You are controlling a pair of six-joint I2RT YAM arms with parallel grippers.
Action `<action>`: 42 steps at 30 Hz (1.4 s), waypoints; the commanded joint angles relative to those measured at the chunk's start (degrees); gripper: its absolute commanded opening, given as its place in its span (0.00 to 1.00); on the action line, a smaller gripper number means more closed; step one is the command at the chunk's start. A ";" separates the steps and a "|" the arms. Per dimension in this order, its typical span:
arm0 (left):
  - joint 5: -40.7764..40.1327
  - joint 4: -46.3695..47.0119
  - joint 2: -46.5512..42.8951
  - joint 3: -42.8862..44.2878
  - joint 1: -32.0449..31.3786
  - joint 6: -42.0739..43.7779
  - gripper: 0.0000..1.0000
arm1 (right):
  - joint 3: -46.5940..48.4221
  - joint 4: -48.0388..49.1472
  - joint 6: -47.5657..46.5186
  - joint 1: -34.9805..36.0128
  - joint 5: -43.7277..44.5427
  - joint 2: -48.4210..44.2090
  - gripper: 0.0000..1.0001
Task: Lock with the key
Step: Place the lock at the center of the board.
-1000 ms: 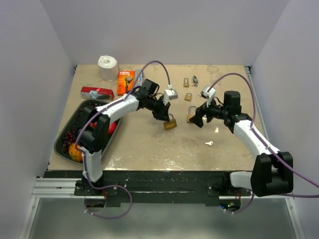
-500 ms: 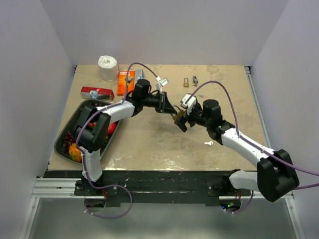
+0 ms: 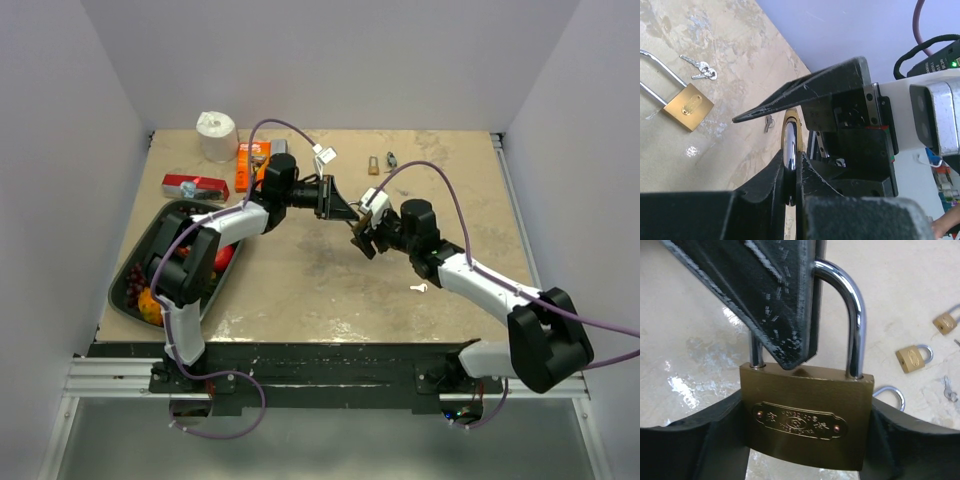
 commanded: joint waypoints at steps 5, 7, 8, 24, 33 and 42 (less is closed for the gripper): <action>1.34 0.96 -3.93 1.16 0.36 -0.81 0.01 | 5.21 -2.46 1.25 0.15 1.74 -2.80 0.31; 0.63 -0.90 -4.11 1.42 0.45 0.25 0.29 | 6.26 -4.58 2.57 0.15 2.53 -3.67 0.15; -0.24 -2.12 -4.54 1.33 0.71 1.13 0.37 | 6.61 -7.46 4.84 0.15 2.97 -4.11 0.10; -8.95 0.41 -12.99 -10.08 11.08 1.49 0.99 | 3.55 -36.05 40.62 0.15 14.84 -12.03 0.00; -10.36 5.24 -13.51 -13.43 11.52 -3.69 0.99 | 2.22 -36.05 43.27 0.24 16.51 -4.30 0.00; -9.31 7.53 -12.55 -14.48 13.01 -5.63 0.99 | 5.91 -35.35 43.62 0.50 17.39 7.39 0.00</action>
